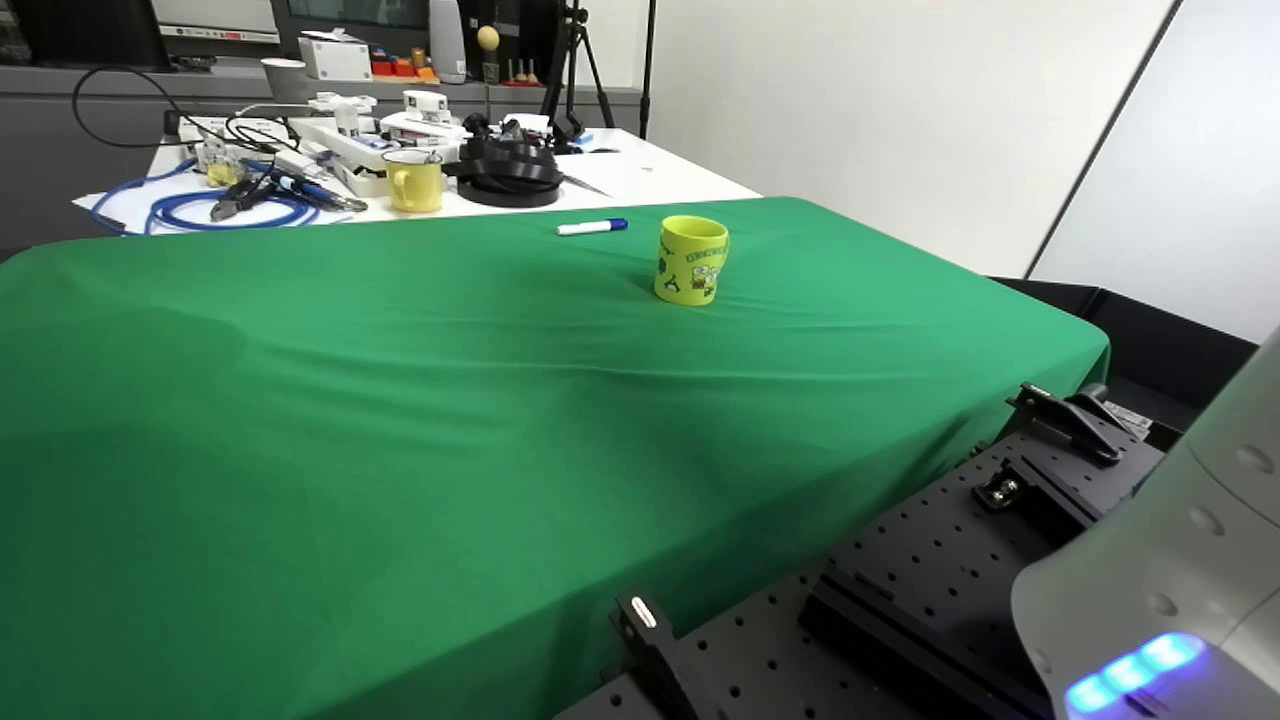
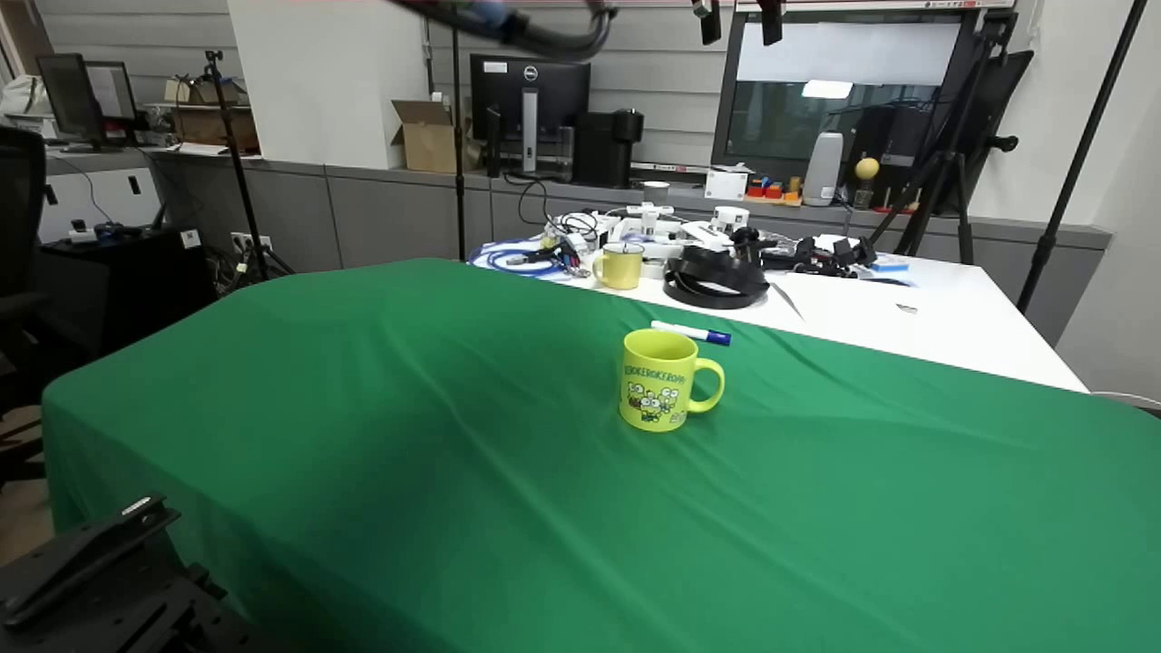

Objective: Put the marker in the mug

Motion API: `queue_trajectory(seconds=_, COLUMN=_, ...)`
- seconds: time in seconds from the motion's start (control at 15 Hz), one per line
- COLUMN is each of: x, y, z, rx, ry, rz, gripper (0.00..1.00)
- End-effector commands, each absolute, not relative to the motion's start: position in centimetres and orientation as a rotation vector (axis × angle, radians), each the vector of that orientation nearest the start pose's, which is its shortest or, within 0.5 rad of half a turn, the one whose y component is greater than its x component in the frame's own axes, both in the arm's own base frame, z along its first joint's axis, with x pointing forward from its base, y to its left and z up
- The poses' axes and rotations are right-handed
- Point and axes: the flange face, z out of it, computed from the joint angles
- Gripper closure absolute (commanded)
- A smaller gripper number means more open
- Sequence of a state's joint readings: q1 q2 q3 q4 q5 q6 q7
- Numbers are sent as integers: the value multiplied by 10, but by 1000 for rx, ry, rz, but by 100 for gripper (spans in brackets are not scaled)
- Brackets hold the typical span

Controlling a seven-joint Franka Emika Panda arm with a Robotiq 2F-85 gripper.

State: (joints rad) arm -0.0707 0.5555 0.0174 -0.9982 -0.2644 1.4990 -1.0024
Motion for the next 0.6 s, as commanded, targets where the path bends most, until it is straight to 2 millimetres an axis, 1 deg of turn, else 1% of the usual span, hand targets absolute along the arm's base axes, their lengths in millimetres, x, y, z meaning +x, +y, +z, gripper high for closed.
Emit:
queue_trajectory(seconds=0.0, x=698, y=-71, z=539, rx=-2965, ry=-1496, rz=294, gripper=0)
queue_trajectory(seconds=0.13, x=709, y=-68, z=534, rx=-2865, ry=-1702, rz=221, gripper=0)
queue_trajectory(seconds=0.2, x=717, y=-65, z=527, rx=-2811, ry=-1800, rz=209, gripper=0)
queue_trajectory(seconds=0.47, x=748, y=-59, z=483, rx=-2586, ry=-2111, rz=114, gripper=0)
queue_trajectory(seconds=0.53, x=756, y=-57, z=468, rx=-2520, ry=-2181, rz=96, gripper=0)
